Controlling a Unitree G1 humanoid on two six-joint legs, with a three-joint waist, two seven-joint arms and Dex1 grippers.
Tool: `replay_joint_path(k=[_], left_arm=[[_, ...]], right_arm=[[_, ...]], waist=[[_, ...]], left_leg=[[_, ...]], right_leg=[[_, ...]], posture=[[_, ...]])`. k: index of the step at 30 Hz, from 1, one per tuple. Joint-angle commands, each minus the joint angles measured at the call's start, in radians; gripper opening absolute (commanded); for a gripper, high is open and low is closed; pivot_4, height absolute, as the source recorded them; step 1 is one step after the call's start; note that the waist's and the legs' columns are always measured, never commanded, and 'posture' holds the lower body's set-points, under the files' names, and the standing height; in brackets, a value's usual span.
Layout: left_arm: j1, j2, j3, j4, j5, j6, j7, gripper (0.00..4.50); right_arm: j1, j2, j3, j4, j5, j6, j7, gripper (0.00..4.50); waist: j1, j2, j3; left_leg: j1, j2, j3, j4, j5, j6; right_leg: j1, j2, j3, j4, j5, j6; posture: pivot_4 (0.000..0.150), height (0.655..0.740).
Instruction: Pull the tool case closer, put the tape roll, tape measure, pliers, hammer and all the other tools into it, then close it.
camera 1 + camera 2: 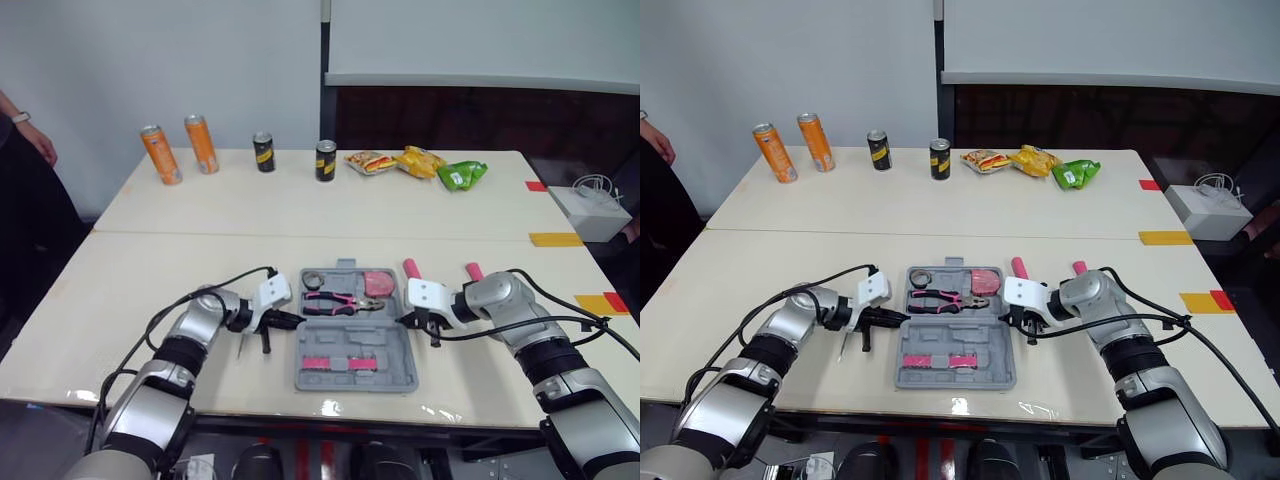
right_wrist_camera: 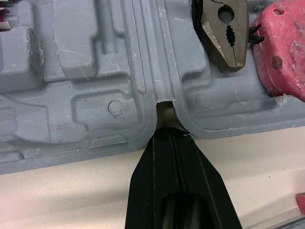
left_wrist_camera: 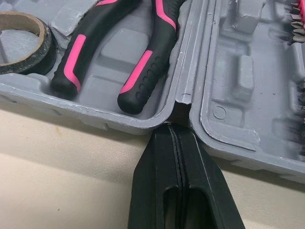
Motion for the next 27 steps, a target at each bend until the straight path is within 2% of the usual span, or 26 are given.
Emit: replay_joint_path(k=[1,7,11,16,17,19,24,27], left_arm=[[-0.019,-0.031,-0.005,0.01,0.019,-0.022,0.027,0.0],[0.026,0.005,0.044,-0.057,-0.008,-0.049,0.032,0.0],[0.151,0.048,0.137,-0.282,-0.117,0.046,0.018,0.0],[0.354,0.058,0.266,-0.611,-0.261,0.193,0.119,0.0],[0.399,0.051,0.294,-0.677,-0.296,0.224,0.146,0.0],[0.494,0.043,0.337,-0.803,-0.364,0.283,0.18,0.52],[0.7,0.06,0.447,-1.011,-0.481,0.335,0.239,2.13],[0.804,0.08,0.515,-1.082,-0.53,0.345,0.256,3.15]], right_arm=[[-0.007,0.036,0.014,-0.013,0.005,-0.008,-0.01,0.04],[0.044,-0.003,-0.038,-0.099,0.043,0.068,-0.002,0.04],[0.147,-0.08,-0.157,-0.211,0.115,0.134,-0.029,0.04],[0.313,-0.048,-0.41,-0.367,0.376,0.185,-0.063,0.04],[0.352,-0.04,-0.451,-0.389,0.416,0.172,-0.065,0.27],[0.428,-0.029,-0.52,-0.419,0.471,0.151,-0.081,0.86],[0.665,-0.018,-0.691,-0.552,0.587,0.09,-0.099,2.54],[0.81,0.001,-0.783,-0.637,0.637,0.069,-0.126,3.57]], waist=[[0.0,0.0,0.0],[0.001,0.0,0.001],[0.006,0.0,0.008],[0.014,0.001,0.009],[0.016,0.001,0.009],[0.019,0.001,0.009],[0.025,0.004,0.011],[0.023,0.007,0.016]], left_leg=[[0.0,0.0,0.0,-0.001,0.0,0.0],[-0.001,0.0,0.001,-0.005,0.001,0.001],[-0.005,0.001,0.002,-0.006,0.001,0.001],[-0.025,0.002,0.002,-0.006,-0.002,0.009],[-0.027,0.003,0.002,-0.006,-0.003,0.009],[-0.03,0.005,0.001,-0.005,-0.005,0.009],[-0.028,0.006,0.002,-0.005,-0.006,0.008],[-0.02,0.008,0.003,-0.005,-0.009,0.003]], right_leg=[[0.0,0.0,0.0,-0.001,0.0,0.0],[-0.001,0.0,0.0,-0.006,0.003,0.0],[-0.005,0.0,-0.001,-0.007,0.001,0.004],[-0.021,0.001,-0.005,-0.006,-0.001,0.008],[-0.022,0.001,-0.007,-0.006,-0.001,0.009],[-0.023,0.002,-0.01,-0.007,-0.001,0.011],[-0.023,0.002,-0.012,-0.008,-0.005,0.007],[-0.015,0.002,-0.011,-0.01,-0.008,0.011]], posture=[[0.15,0.74],[0.15,0.74],[0.15,0.74],[0.15,0.74],[0.15,0.74],[0.15,0.74],[0.15,0.74],[0.15,0.74]])
